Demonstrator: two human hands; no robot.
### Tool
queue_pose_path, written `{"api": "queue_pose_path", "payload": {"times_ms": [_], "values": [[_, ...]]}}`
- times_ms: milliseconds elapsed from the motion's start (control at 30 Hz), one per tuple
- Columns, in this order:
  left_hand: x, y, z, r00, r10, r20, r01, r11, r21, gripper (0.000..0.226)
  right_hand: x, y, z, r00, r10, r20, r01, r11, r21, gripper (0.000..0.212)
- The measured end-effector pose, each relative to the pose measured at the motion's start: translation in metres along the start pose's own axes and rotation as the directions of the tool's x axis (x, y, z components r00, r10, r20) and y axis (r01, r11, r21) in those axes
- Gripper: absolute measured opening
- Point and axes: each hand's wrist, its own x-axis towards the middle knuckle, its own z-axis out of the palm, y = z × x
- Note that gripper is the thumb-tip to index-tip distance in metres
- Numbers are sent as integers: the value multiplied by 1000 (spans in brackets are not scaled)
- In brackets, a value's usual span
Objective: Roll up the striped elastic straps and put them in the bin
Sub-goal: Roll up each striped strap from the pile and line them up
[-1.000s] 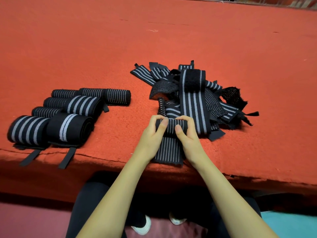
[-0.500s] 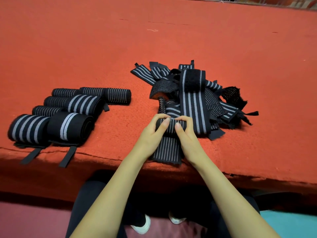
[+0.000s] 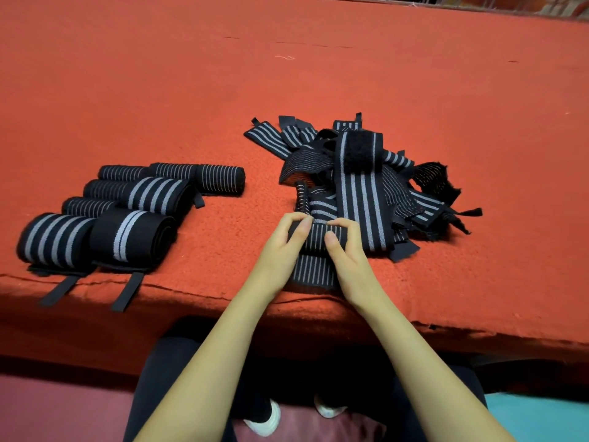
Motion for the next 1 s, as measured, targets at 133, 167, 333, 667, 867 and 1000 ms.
{"api": "queue_pose_path", "payload": {"times_ms": [133, 167, 333, 667, 867, 1000], "values": [[-1, -1, -1, 999, 45, 17, -45, 999, 4, 28, 0, 0, -1, 999, 38, -21, -37, 999, 25, 18], [-3, -1, -1, 998, 50, 32, -49, 999, -19, 22, 1, 0, -1, 999, 48, -24, -48, 998, 29, 17], [-6, 1, -2, 995, 71, 71, -70, 997, -16, 17, 1, 3, -3, 999, 30, -32, -30, 999, -11, 19], [-2, 0, -1, 1000, 19, 8, -19, 1000, -1, 22, 0, 1, -1, 999, -25, -31, 26, 1000, 17, 32], [-5, 3, -2, 993, 93, 69, -86, 991, -100, 16, 2, 2, -3, 999, 16, -34, -13, 995, 95, 13], [-3, 4, 0, 1000, 6, 1, -6, 996, -94, 12, 2, 3, -3, 998, -21, -58, 25, 996, 82, 21]]}}
